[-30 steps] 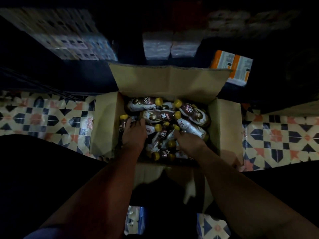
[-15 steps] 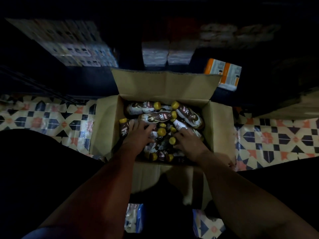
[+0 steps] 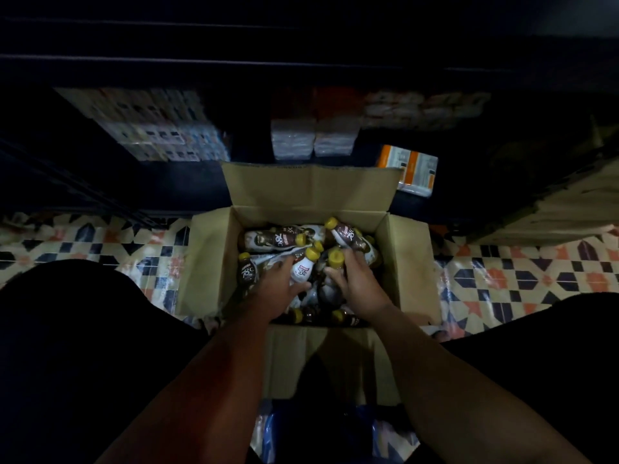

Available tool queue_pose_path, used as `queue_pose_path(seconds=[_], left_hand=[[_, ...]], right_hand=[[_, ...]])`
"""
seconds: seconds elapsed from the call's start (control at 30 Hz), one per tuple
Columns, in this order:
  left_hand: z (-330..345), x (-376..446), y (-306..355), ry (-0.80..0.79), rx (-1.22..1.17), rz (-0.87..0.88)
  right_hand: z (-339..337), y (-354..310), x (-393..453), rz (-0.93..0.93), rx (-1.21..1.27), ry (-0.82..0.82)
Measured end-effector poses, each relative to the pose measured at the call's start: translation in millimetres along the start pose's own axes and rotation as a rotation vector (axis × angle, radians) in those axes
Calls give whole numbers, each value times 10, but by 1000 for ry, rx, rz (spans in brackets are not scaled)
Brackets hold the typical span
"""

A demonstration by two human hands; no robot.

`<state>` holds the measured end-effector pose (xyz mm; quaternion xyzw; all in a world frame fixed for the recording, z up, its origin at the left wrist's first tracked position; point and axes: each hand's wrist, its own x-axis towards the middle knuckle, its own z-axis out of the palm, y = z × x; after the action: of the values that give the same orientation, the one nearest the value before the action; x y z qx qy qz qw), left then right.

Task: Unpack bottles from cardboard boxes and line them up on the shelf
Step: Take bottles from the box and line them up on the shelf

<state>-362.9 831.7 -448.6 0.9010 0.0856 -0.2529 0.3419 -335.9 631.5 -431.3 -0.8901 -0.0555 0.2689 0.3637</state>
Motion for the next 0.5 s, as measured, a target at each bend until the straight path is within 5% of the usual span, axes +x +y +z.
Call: queue_pose_path(seconds=[0.5], left_hand=[[-268, -38, 502, 131, -623, -110]], right_hand=[[-80, -435, 96, 138, 548, 173]])
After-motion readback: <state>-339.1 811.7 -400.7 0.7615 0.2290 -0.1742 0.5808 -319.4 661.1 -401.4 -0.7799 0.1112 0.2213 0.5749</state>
